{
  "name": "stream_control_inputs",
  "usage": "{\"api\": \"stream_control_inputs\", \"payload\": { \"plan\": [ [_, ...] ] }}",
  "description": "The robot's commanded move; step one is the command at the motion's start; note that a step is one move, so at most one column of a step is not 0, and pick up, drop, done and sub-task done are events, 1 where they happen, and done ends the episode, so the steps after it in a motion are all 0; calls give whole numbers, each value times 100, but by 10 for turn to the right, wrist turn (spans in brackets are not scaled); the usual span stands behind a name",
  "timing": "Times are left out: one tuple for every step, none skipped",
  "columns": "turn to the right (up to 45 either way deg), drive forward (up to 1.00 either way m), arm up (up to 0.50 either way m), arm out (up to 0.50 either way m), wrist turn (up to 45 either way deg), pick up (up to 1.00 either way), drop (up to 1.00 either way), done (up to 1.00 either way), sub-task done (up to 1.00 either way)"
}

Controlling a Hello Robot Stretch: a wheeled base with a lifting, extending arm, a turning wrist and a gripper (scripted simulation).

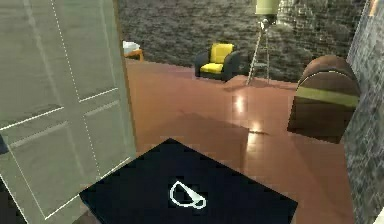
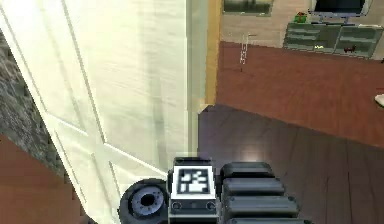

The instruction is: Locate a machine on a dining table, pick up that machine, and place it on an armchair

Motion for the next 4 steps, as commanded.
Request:
{"api": "stream_control_inputs", "payload": {
  "plan": [
    [0, 100, 0, 0, 0, 0, 0, 0, 0],
    [30, 0, 0, 0, 0, 0, 0, 0, 0],
    [0, 100, 0, 0, 0, 0, 0, 0, 0],
    [0, 100, 0, 0, 0, 0, 0, 0, 0]
  ]
}}
